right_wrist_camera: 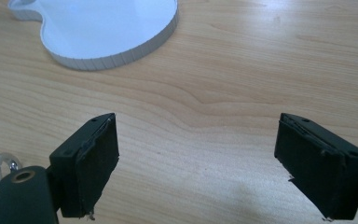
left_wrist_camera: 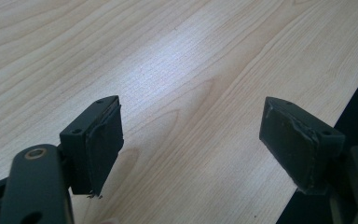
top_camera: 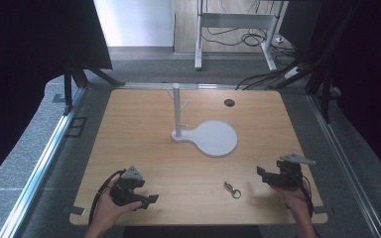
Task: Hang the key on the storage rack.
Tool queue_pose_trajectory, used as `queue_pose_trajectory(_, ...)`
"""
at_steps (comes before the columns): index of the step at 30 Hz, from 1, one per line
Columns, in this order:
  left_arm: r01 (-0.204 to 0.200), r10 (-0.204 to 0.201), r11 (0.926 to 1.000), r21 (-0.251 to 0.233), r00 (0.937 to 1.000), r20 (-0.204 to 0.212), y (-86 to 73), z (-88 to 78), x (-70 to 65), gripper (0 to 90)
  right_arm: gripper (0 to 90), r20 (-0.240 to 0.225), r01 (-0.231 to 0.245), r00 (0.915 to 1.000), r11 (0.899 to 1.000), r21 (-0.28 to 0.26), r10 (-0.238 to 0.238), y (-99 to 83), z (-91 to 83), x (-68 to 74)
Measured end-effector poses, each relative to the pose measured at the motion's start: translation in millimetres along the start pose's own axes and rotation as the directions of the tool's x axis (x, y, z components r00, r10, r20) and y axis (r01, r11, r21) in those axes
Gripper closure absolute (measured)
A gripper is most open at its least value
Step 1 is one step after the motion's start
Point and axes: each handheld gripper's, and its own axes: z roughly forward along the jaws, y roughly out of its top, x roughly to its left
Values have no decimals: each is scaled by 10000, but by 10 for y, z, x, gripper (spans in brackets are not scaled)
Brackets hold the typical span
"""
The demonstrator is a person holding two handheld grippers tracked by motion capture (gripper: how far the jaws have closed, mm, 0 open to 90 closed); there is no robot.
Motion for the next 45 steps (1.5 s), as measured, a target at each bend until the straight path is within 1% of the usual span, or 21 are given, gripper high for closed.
queue_pose_trajectory(5, 107, -108, 9999, -75, 9999, -79, -10, -14, 31, 220, 155, 43, 82, 10000, 9999, 97, -83, 24, -20, 9)
queue_pose_trajectory(7, 95, -95, 10000, -24, 9999, -72, -13, -2, 33, 220, 176, 119, 157, 9998, 9999, -26, -156, 40, -49, 22)
queue_pose_trajectory(10, 12, -12, 10000, 11, 10000, 4, -6, 11, 13, 220, 196, 94, 245, 9997, 9995, -173, -244, 52, -84, 38)
queue_pose_trajectory(13, 1, -1, 10000, -23, 10000, -19, -3, 1, 6, 220, 217, 73, 299, 9995, 9993, -217, -298, 52, -95, 48)
queue_pose_trajectory(15, 11, -12, 10000, -67, 10000, -49, -3, -6, -3, 221, 253, -118, 383, 9992, 9989, -275, -387, 51, -96, 54)
queue_pose_trajectory(17, -44, 44, 9999, -97, 10000, -28, 3, -11, -16, 221, 273, -212, 382, 9990, 9989, -277, -388, 53, -87, 57)
queue_pose_trajectory(24, 43, -43, 10000, -40, 10000, -52, -3, 7, -1, 221, 328, -333, 429, 9985, 9986, -298, -439, 64, -100, 41)
queue_pose_trajectory(27, 89, -90, 9999, -74, 9999, -140, -7, -19, -3, 222, 350, -342, 487, 9982, 9984, -288, -497, 67, -105, 41)
queue_pose_trajectory(29, 77, -81, 9998, -158, 9997, -230, -5, -45, -9, 223, 367, -429, 648, 9969, 9975, -291, -660, 71, -118, 46)
queue_pose_trajectory(34, 37, -39, 9999, -135, 9999, -143, -4, -39, 13, 221, 396, -550, 837, 9950, 9964, 152, -828, 141, -144, 63)
queue_pose_trajectory(35, 37, -39, 9999, -135, 9999, -143, -4, -39, 13, 221, 396, -550, 837, 9950, 9964, 152, -828, 141, -144, 63)
queue_pose_trajectory(36, 43, -45, 9999, -141, 9999, -135, -6, -40, 16, 221, 402, -580, 934, 9941, 9953, 273, -917, 162, -148, 79)
queue_pose_trajectory(38, 54, -56, 9998, -166, 9999, -108, -10, -48, 15, 222, 417, -693, 1322, 9894, 9893, 622, -1278, 227, -157, 139)
queue_pose_trajectory(40, 44, -46, 9998, -194, 10000, -87, -11, -61, 13, 222, 424, -763, 1391, 9881, 9878, 705, -1337, 244, -159, 153)
queue_pose_trajectory(41, 65, -68, 9996, -257, 9999, -103, -9, -75, 10, 222, 434, -862, 1680, 9834, 9812, 950, -1600, 302, -175, 195)
queue_pose_trajectory(43, 106, -109, 9996, -262, 9999, -115, -7, -83, 12, 222, 444, -856, 2030, 9772, 9731, 1086, -1943, 355, -201, 228)
queue_pose_trajectory(44, 86, -87, 9996, -269, 10000, -36, -4, -89, 12, 223, 445, -878, 2190, 9738, 9692, 1123, -2098, 385, -218, 247)
queue_pose_trajectory(45, 86, -87, 9996, -269, 10000, -36, -4, -89, 12, 223, 445, -878, 2190, 9738, 9692, 1123, -2098, 385, -218, 247)
